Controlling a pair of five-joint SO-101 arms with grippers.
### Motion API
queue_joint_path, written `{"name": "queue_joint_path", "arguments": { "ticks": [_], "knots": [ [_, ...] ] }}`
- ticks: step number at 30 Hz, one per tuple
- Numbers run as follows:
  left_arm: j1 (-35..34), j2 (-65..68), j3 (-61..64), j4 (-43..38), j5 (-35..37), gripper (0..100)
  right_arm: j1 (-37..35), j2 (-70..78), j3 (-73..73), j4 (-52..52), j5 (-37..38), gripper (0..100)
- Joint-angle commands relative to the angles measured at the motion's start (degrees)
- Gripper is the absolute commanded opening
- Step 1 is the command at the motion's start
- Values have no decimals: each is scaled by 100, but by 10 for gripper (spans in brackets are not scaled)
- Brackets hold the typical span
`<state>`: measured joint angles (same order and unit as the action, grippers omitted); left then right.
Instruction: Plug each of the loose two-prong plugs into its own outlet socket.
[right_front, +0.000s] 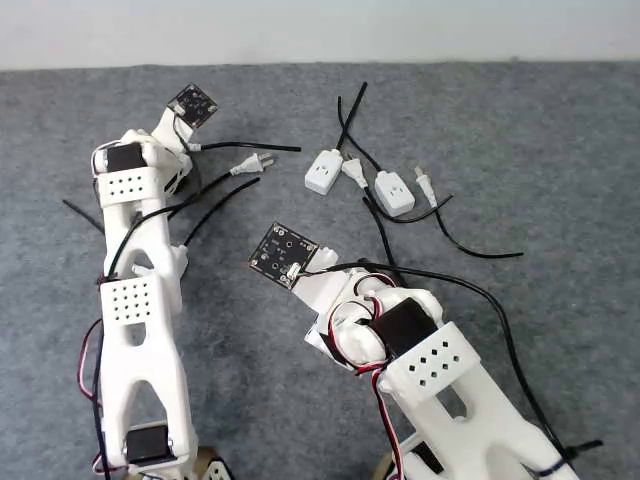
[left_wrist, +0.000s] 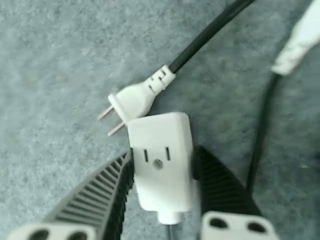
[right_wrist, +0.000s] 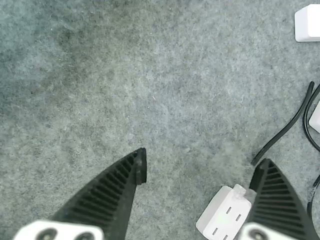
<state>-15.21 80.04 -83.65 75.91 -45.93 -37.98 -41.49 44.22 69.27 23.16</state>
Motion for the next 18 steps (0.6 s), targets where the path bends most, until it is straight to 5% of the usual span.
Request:
{"name": "queue_joint_path", "arguments": {
  "ticks": [1, 9, 18],
  "knots": [
    [-211, 0, 4, -158, -62, 100, -57, -154, -62, -92, 70, 339],
    [-211, 229, -22, -62, -62, 98, -57, -154, -62, -92, 70, 339],
    [167, -35, -1244, 1943, 97, 101, -48, -154, -62, -92, 70, 339]
  ]
}}
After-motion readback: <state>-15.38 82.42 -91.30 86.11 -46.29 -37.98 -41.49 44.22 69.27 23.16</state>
